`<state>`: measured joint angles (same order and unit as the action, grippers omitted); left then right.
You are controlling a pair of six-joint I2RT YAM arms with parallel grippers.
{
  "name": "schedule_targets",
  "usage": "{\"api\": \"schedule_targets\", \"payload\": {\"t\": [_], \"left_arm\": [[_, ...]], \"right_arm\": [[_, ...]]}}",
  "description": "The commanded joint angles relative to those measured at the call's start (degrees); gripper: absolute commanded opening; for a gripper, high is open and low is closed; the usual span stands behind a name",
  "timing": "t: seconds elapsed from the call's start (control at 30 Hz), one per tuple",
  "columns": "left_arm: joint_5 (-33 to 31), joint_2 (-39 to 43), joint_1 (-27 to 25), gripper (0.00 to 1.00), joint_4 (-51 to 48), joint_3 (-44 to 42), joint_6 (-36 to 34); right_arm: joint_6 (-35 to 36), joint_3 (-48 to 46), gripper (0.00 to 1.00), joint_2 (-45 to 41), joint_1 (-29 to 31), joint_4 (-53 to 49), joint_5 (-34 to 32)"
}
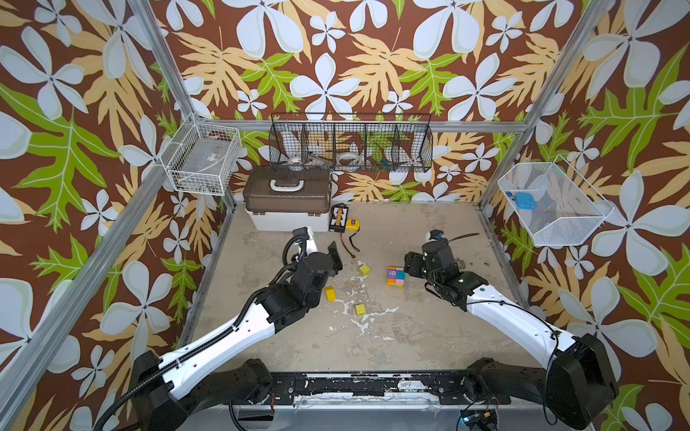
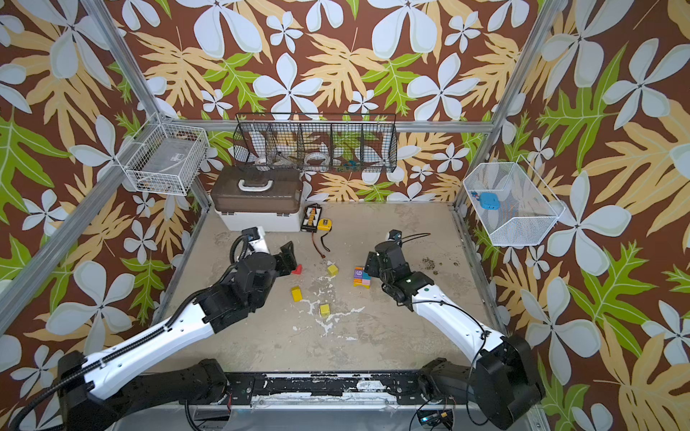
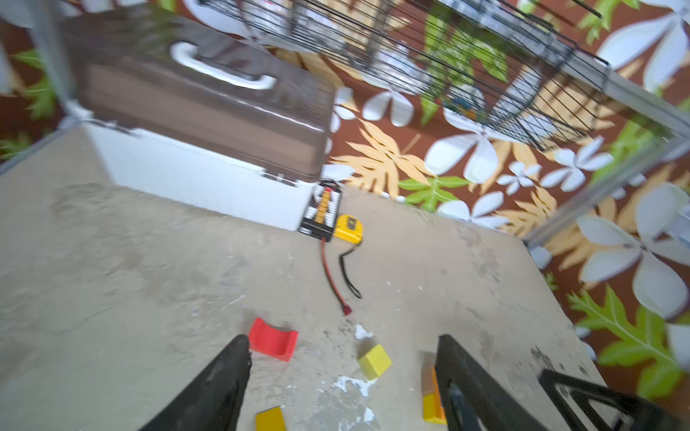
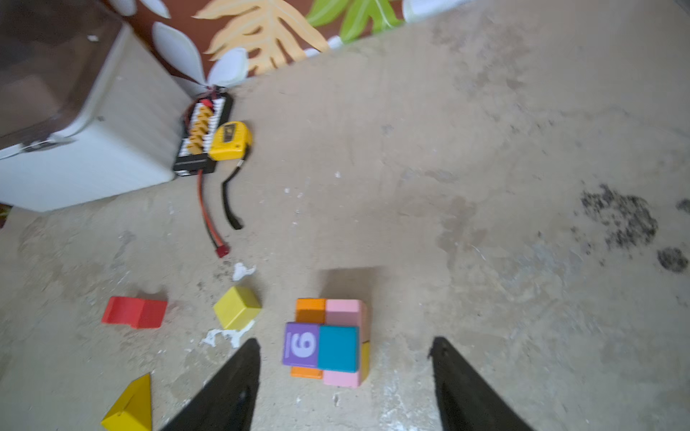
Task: Build the wood block tower
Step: 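Raise and pull back both grippers away from the tower, then grasp the yellow cube with the right gripper while the left gripper hovers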
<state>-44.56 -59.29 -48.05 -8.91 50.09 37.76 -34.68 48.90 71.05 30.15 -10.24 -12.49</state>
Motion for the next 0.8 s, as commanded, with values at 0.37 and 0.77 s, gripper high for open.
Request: {"api": "schedule_targets", "payload": {"t": [0.37, 0.77], "left_arm": [[-15.51, 15.57, 0.56, 0.97, 20.68, -21.32, 1.27], [-4.58, 10.06, 5.7, 0.99, 20.1, -20.6, -4.33]], "right_arm": [[11.34, 23.3, 1.0, 22.3, 15.88, -10.88, -12.19], [15.16, 37.08, 1.0, 45.94, 16.0, -17.16, -7.27]]}}
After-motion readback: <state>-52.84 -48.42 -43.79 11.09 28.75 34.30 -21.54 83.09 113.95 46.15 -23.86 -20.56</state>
